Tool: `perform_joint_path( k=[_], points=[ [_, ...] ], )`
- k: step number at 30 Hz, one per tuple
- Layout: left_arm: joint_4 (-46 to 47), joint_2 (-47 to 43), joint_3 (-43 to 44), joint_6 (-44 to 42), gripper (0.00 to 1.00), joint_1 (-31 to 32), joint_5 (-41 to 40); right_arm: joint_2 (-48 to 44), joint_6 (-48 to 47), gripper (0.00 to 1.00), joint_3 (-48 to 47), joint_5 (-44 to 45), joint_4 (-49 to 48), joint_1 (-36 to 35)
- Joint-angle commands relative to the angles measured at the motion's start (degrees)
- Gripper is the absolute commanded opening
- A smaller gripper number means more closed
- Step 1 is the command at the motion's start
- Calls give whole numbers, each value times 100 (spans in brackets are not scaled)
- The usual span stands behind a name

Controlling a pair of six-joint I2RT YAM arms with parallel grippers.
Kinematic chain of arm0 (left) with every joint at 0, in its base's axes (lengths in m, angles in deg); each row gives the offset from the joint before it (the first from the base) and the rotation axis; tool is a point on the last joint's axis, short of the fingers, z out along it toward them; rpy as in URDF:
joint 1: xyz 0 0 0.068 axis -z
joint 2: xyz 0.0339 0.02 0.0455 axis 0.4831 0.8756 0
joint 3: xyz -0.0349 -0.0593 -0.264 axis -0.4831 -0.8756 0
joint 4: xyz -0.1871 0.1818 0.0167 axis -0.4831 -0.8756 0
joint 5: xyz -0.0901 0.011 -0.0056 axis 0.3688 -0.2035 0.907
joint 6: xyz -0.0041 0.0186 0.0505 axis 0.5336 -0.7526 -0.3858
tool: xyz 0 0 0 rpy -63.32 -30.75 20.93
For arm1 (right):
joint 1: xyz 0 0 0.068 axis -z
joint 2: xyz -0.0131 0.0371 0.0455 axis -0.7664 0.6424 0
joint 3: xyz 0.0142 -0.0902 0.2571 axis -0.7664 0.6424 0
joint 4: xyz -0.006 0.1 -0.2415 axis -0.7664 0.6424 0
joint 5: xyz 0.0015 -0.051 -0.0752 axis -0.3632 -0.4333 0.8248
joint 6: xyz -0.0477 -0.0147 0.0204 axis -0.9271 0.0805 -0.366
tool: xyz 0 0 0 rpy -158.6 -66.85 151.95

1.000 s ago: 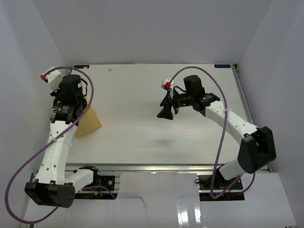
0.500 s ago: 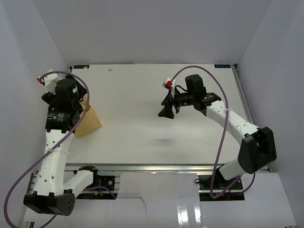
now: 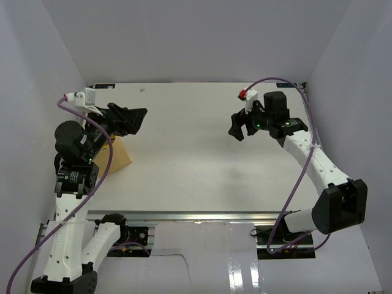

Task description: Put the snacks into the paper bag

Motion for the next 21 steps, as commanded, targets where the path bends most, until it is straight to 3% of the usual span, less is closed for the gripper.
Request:
perform_joint_path(
  k=[1, 8, 21],
  points=[
    [573, -25, -457, 258, 98, -5, 1599, -481, 311, 90, -163, 967, 6, 337],
    [750, -166, -722, 231, 98, -5, 1925, -991, 479, 90, 127, 2154, -3, 557],
    [575, -491, -881, 197, 98, -5, 1855, -1106, 216, 90, -56, 1944, 137, 575]
  ],
)
